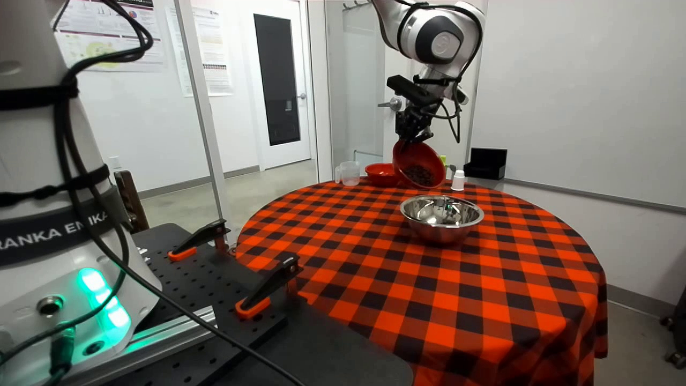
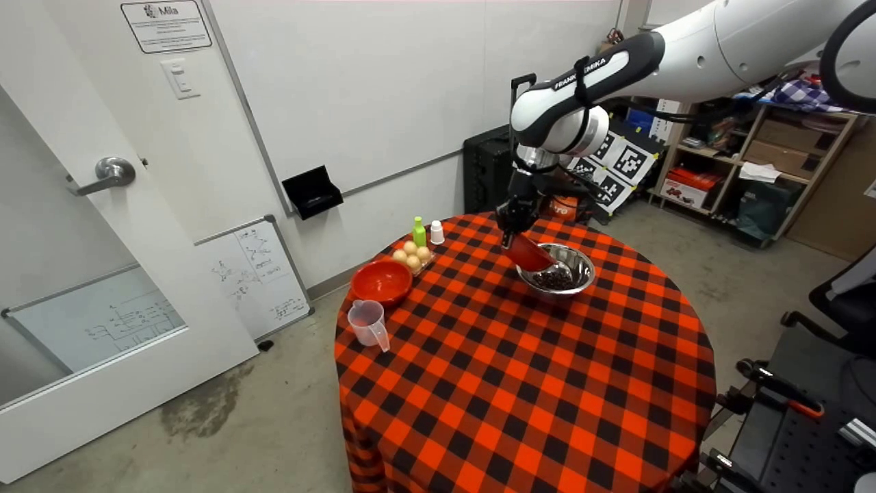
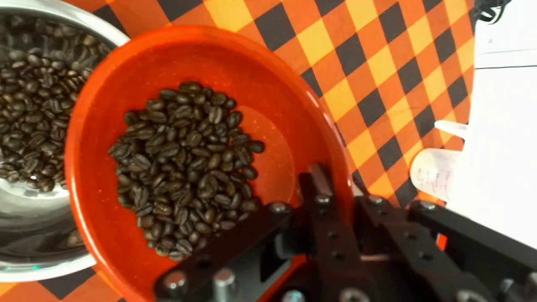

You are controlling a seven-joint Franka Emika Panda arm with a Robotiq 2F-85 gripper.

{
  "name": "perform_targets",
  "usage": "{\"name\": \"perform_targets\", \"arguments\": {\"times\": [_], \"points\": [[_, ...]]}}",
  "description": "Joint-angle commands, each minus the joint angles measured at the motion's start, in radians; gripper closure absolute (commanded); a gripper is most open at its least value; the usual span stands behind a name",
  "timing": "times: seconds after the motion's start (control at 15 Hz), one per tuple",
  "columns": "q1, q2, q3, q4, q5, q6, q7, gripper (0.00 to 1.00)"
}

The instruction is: Pour some contents from the red bowl into the silver bowl

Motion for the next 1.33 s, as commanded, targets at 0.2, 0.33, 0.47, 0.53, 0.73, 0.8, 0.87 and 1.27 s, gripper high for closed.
{"name": "perform_targets", "arguments": {"times": [0.2,0.33,0.47,0.53,0.73,0.8,0.87,1.27], "points": [[-0.114,-0.071,0.075,-0.101,0.225,-0.002,-0.213,0.99],[-0.129,-0.081,0.074,-0.128,0.286,0.002,-0.268,0.99],[-0.141,-0.095,0.069,-0.157,0.347,0.002,-0.324,0.99],[-0.143,-0.103,0.063,-0.167,0.372,-0.006,-0.349,0.99],[-0.151,-0.139,0.053,-0.204,0.449,-0.011,-0.422,0.99],[-0.151,-0.156,0.047,-0.217,0.473,-0.011,-0.441,0.99],[-0.15,-0.171,0.039,-0.229,0.498,-0.012,-0.461,0.99],[-0.125,-0.252,-0.033,-0.286,0.593,-0.016,-0.525,0.99]]}}
